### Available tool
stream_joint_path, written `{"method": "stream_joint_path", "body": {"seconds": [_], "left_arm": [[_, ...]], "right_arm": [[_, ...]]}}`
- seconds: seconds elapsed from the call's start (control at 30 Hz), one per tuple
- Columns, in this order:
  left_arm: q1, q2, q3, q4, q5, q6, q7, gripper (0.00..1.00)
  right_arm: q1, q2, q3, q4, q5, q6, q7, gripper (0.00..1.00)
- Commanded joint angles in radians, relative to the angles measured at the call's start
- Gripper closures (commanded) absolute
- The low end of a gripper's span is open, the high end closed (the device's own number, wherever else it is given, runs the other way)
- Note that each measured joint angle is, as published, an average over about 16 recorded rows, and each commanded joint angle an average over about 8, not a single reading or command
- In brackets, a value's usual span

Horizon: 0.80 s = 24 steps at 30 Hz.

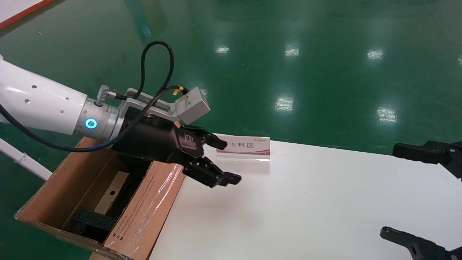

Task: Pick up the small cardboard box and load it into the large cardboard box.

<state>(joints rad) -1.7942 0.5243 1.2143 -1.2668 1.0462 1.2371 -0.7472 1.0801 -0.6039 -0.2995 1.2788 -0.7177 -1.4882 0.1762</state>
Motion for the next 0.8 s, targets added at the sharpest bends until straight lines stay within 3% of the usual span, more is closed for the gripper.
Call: {"method": "stream_joint_path", "body": {"seconds": [0.03, 0.8], "left_arm": [[0.044, 0.005, -0.057, -0.001, -0.019, 0.016, 0.034, 0.0], [0.552, 0.067, -0.717, -0.013, -0.242, 0.198, 0.429, 0.0]], "right_arm": [[0.0, 0.0, 0.0, 0.0, 0.0, 0.0, 0.0, 0.0], [0.0, 0.0, -0.001, 0.0, 0.001, 0.001, -0.001, 0.0]]}}
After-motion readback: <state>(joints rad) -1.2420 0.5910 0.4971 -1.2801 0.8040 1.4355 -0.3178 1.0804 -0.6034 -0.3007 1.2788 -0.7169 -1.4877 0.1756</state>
